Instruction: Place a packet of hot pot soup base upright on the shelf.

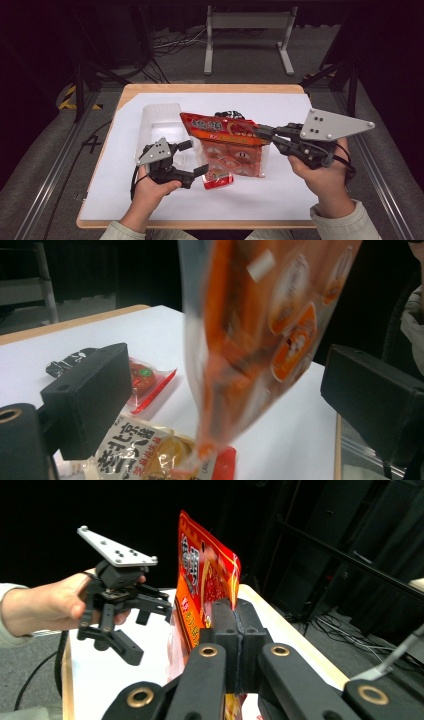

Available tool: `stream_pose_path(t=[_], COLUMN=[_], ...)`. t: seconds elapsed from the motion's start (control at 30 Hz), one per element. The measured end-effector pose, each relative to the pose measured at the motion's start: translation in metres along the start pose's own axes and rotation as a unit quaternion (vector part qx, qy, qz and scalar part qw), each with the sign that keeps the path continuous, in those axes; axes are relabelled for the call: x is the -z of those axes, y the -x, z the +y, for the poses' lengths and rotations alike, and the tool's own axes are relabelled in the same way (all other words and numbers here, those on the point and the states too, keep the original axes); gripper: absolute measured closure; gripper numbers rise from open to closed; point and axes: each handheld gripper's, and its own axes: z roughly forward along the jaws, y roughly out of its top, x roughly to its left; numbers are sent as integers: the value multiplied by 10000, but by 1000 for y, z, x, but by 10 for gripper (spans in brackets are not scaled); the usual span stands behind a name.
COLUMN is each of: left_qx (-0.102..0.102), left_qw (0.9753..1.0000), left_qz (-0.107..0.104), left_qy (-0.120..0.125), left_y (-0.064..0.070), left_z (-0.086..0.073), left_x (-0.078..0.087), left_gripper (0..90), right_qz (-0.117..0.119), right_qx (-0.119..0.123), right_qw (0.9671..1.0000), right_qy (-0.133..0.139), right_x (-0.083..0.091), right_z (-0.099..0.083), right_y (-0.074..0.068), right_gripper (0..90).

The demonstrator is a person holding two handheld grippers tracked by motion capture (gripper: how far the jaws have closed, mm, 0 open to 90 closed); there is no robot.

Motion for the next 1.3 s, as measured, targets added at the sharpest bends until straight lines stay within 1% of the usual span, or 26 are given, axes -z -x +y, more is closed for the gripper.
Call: stream_pose_path(t=[0.07, 0.1, 0.17, 0.2, 0.23, 0.27, 0.3, 0.33, 0.4, 0.47, 0.5, 0.57, 0.6, 0.67, 0.73, 0.8, 0.87, 0.9, 1.0, 1.03, 1.07, 1.1, 1.17, 1.3], left_qx=[5, 66, 106, 106, 62, 28, 46, 14, 13, 102, 120, 146, 125, 48, 53, 43, 25, 11, -138, -190, -190, -247, -344, -331], left_qw=[9999, 9997, 9991, 9991, 9989, 9988, 9985, 9983, 9973, 9960, 9953, 9933, 9929, 9931, 9922, 9919, 9904, 9896, 9879, 9880, 9880, 9887, 9894, 9899], left_qz=[-96, -241, -417, -417, -462, -496, -539, -575, -722, -868, -930, -1087, -1113, -1108, -1175, -1222, -1349, -1413, -1528, -1520, -1520, -1465, -1400, -1372], left_qy=[38, 40, 39, 39, 2, 6, 14, 27, 95, 200, 254, 378, 403, 379, 402, 346, 309, 255, 219, 203, 203, 174, 165, 120], left_y=[-1, -1, 0, 0, 0, 1, 1, 1, 0, -1, -2, -3, -4, -3, -3, -3, -4, -2, 1, 2, 2, 4, 4, 5], left_z=[1, 1, 2, 2, 3, 3, 3, 4, 4, 4, 4, 5, 5, 6, 5, 5, 5, 5, 5, 6, 6, 7, 8, 8], left_x=[-2, -2, -3, -3, -4, -5, -6, -6, -7, -8, -8, -8, -8, -7, -6, -4, -3, -3, -4, -5, -5, -4, -3, -2], left_gripper=[74, 85, 101, 105, 105, 117, 122, 132, 190, 246, 260, 343, 368, 407, 459, 511, 596, 617, 694, 704, 707, 708, 709, 710], right_qz=[78, 94, 167, 167, 194, 271, 280, 298, 325, 341, 356, 439, 448, 506, 524, 556, 595, 589, 556, 544, 537, 535, 544, 544], right_qx=[6, 6, -13, -13, -18, -38, -47, -51, -59, -75, -91, -143, -166, -233, -264, -279, -313, -326, -349, -361, -380, -397, -428, -430], right_qw=[10000, 9999, 9998, 9998, 9998, 9996, 9995, 9994, 9993, 9991, 9990, 9986, 9985, 9981, 9980, 9977, 9972, 9972, 9973, 9973, 9972, 9972, 9970, 9971], right_qy=[10, 34, 74, 74, 103, 119, 147, 162, 193, 220, 236, 255, 264, 250, 252, 284, 319, 323, 332, 339, 344, 350, 341, 323], right_x=[-4, -5, -8, -8, -9, -11, -12, -14, -16, -18, -19, -22, -24, -27, -29, -30, -30, -30, -30, -29, -29, -29, -28, -29], right_z=[0, 0, -1, -1, -1, -1, -2, -2, -4, -5, -6, -9, -11, -14, -16, -18, -20, -20, -22, -22, -23, -24, -24, -25], right_y=[-1, -2, -2, -2, -2, -2, -2, -3, -3, -3, -2, 0, 1, 3, 3, 5, 6, 6, 8, 9, 9, 10, 11, 11], right_gripper=[900, 900, 900, 900, 900, 900, 900, 900, 900, 900, 900, 900, 900, 900, 900, 900, 900, 900, 900, 900, 900, 900, 900, 900])
